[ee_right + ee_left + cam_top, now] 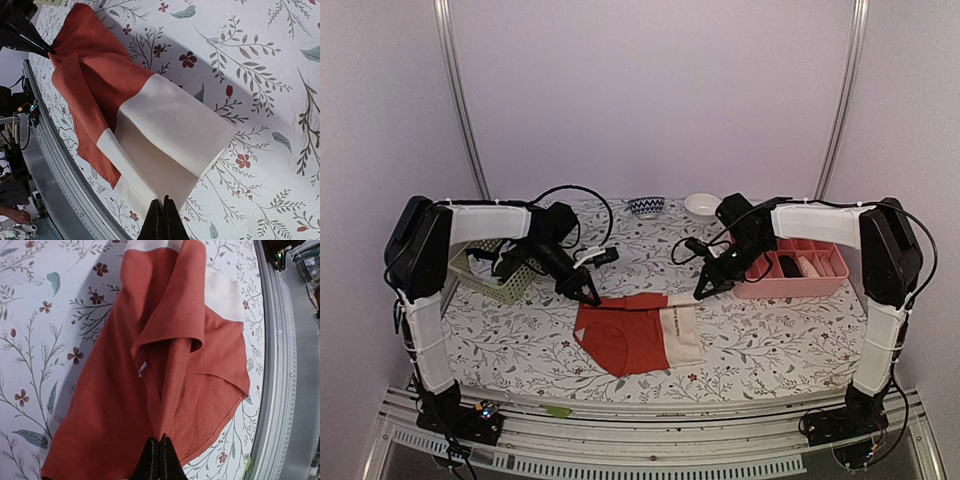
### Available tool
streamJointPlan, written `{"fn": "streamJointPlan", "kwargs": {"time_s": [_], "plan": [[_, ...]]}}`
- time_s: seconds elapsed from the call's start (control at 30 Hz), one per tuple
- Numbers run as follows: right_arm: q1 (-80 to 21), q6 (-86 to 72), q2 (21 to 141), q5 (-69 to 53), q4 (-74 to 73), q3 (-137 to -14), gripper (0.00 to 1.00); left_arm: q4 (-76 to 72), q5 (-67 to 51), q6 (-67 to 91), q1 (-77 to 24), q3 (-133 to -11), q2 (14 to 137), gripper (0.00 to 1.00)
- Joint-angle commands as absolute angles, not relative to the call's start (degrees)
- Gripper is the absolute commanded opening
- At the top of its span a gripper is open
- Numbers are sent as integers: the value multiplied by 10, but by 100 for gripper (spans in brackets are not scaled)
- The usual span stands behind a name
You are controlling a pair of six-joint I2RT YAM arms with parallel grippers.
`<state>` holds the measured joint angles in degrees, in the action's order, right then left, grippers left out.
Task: Roll the underwear
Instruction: Fold the underwear at the center of the board.
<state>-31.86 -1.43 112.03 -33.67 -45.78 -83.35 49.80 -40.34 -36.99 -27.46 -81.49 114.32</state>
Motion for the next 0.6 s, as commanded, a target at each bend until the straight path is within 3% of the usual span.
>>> {"fn": "streamJointPlan", "kwargs": {"time_s": [0.0, 0.57], "plan": [[-325, -19, 1081, -344, -465, -807, 0, 498, -414, -357, -287, -787, 1103, 0], [-349, -32, 1067, -348, -461, -746, 0, 470, -423, -336, -306, -706, 1087, 0]]}}
